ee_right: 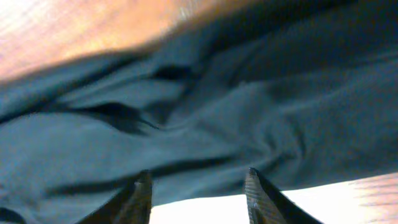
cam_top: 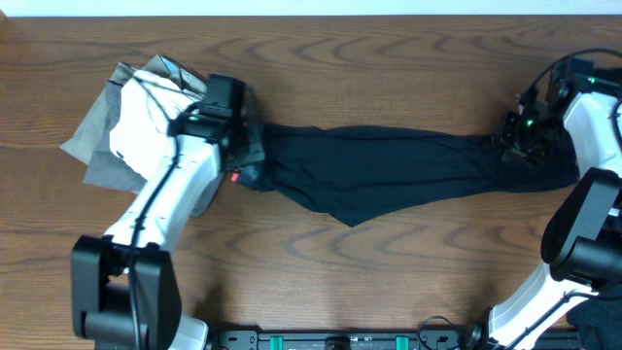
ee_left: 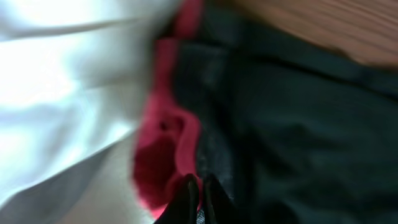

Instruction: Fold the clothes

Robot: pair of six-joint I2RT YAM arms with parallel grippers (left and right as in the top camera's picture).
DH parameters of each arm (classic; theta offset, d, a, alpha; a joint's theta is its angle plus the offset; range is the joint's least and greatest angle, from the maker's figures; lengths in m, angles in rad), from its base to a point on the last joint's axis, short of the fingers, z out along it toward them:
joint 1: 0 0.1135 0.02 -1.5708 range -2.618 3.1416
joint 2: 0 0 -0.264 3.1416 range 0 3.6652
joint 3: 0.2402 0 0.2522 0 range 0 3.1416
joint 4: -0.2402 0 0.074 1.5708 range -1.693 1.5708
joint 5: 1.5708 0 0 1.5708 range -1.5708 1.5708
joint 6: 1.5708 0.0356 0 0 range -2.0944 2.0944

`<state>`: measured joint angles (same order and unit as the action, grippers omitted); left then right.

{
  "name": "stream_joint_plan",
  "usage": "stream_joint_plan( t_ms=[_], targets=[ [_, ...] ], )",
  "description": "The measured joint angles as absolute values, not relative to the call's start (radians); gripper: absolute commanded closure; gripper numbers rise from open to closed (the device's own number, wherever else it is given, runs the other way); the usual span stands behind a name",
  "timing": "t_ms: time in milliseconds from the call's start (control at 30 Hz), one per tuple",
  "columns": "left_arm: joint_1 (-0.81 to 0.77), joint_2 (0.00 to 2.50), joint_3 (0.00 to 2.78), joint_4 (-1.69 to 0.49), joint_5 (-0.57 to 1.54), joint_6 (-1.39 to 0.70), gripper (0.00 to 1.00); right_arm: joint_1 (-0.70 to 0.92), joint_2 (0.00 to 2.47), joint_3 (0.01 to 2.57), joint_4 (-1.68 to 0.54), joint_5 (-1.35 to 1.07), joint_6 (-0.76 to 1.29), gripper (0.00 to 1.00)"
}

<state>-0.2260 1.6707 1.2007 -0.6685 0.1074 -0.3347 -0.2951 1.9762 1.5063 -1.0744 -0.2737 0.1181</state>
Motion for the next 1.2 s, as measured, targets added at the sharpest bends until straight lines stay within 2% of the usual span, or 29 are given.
stream_joint_plan(
  t_ms=[233, 533, 633, 667, 700, 800, 933, 1200],
  targets=[
    [-0.280, 1.779, 1.199, -0.687, 0.073, -0.275, 0.94, -0.295, 1.976, 1.345, -0.905, -0.273, 0.149, 0.69],
    [-0.182, 1.769, 1.187, -0.841, -0.107, -0.287, 0.94, -0.296, 1.962, 1.225, -0.709, -0.253, 0.185, 0.87],
    [-0.143, 1.718, 1.186, -0.849, -0.116, -0.287, 0.83, -0.297, 1.945, 1.192, -0.660, -0.234, 0.216, 0.90],
    [-0.138, 1.697, 1.186, -0.849, -0.114, -0.288, 0.83, -0.297, 1.938, 1.177, -0.639, -0.231, 0.224, 0.90],
    [-0.136, 1.667, 1.186, -0.847, -0.107, -0.287, 0.77, -0.299, 1.932, 1.165, -0.621, -0.231, 0.231, 0.90],
    [-0.142, 1.590, 1.186, -0.829, -0.060, -0.286, 0.74, -0.305, 1.917, 1.134, -0.574, -0.236, 0.243, 0.90],
    [-0.175, 1.542, 1.186, -0.786, -0.004, -0.287, 0.75, -0.307, 1.910, 1.120, -0.556, -0.238, 0.253, 0.90],
    [-0.237, 1.685, 1.150, -0.678, 0.028, -0.254, 0.89, -0.335, 1.910, 1.119, -0.561, -0.248, 0.286, 0.91]
  ],
)
